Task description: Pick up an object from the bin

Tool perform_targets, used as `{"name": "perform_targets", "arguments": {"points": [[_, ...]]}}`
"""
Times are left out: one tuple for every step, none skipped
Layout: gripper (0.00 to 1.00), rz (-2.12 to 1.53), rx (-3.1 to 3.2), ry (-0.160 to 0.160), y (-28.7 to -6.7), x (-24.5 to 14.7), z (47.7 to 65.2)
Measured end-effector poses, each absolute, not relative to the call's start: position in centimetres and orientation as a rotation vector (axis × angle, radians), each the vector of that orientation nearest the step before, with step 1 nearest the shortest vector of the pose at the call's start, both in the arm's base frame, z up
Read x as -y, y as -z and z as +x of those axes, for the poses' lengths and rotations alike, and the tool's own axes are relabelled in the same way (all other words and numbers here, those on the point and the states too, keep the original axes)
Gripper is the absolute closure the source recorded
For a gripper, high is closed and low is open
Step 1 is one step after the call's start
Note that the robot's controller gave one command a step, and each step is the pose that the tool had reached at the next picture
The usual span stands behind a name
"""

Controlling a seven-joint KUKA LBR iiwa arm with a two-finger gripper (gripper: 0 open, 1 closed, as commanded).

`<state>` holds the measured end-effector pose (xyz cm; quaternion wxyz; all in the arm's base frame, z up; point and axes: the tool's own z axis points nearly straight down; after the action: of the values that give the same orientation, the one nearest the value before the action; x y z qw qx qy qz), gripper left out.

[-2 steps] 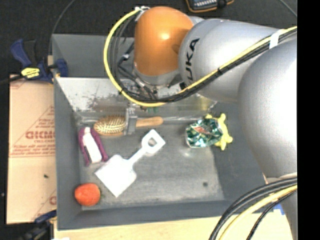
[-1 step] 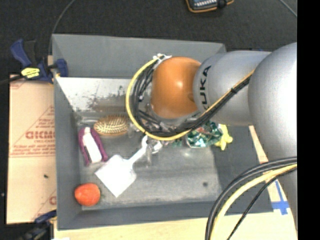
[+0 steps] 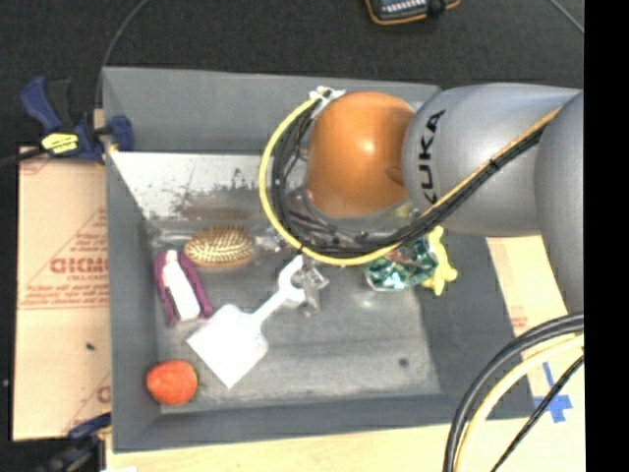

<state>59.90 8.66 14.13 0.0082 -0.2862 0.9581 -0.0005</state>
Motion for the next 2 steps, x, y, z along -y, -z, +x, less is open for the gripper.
{"name": "perform_targets", "arguments": {"points": [[0.00,-0.913,-3.005,-0.002,-10.1,-8.7,58.3],[0.00,-1.318,-2.829,0.006,-7.2,-7.8,59.7]]}}
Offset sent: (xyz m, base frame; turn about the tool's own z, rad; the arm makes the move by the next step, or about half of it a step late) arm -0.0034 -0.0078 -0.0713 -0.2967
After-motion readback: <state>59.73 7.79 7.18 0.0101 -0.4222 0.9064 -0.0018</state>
